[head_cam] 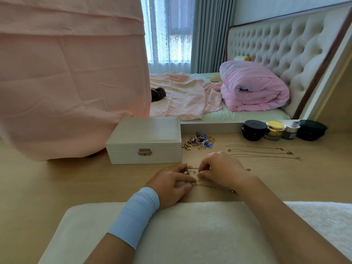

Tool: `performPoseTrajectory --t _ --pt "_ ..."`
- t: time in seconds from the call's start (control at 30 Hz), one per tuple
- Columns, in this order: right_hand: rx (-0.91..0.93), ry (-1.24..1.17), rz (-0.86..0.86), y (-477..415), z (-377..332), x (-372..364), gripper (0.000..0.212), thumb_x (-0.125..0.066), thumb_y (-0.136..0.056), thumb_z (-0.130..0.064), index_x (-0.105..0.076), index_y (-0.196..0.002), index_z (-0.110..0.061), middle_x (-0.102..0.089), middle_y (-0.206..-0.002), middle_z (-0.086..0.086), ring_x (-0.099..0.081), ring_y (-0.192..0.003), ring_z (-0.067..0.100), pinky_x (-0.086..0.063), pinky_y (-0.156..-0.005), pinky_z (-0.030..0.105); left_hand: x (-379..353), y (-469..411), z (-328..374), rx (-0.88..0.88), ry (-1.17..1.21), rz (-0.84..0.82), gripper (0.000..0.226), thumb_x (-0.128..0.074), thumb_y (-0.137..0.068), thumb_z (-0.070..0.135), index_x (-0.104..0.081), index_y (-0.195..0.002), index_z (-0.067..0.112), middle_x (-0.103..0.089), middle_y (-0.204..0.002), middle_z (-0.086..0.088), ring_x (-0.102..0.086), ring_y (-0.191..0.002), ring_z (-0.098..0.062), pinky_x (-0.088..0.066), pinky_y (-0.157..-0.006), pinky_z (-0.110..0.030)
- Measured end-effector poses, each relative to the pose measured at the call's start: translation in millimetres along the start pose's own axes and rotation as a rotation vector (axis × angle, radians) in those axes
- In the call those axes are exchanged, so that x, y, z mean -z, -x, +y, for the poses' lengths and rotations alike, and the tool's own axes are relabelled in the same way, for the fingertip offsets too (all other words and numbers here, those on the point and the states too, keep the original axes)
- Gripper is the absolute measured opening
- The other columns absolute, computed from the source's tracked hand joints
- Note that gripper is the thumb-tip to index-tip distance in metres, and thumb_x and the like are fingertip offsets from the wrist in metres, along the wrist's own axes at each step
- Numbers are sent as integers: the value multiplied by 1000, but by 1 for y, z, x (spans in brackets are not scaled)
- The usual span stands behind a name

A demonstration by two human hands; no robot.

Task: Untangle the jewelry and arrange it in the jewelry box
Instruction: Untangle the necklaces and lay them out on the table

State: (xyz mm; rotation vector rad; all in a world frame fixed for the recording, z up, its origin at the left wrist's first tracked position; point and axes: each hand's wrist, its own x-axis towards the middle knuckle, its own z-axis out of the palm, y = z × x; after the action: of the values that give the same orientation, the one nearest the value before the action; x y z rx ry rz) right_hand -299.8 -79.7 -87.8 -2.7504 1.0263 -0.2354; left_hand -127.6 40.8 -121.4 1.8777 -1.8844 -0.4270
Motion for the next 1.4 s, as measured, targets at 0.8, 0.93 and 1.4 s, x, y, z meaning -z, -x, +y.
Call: performPoseTrajectory --t 0.8,0.93,1.4 --pt "-271 -942 145 32 5 19 30 -33 -102 -8 -54 -80 -10 -58 -68 6 -51 -62 20 -41 -55 32 0 -2 8 48 -298 -97 64 -37 -100 49 -15 -156 28 -10 -164 7 -7 -150 -10 -5 -120 -27" --pt "-284 -1247 250 38 2 23 34 -26 -106 -8 -54 -86 -4 -66 -81 12 -60 -78 25 -49 -74 37 -1 -2 7 69 -306 -116 66 -36 -100 52 -14 -156 27 -4 -164 8 -1 -150 -10 -3 -120 -27" --pt "-152 -1663 245 59 1 50 37 -35 -105 -40 -43 -77 -17 -36 -60 3 -23 -42 11 -16 -42 26 -1 -2 8 110 -325 -143 72 -36 -98 55 -9 -157 22 -2 -164 7 0 -150 -10 -4 -122 -30"
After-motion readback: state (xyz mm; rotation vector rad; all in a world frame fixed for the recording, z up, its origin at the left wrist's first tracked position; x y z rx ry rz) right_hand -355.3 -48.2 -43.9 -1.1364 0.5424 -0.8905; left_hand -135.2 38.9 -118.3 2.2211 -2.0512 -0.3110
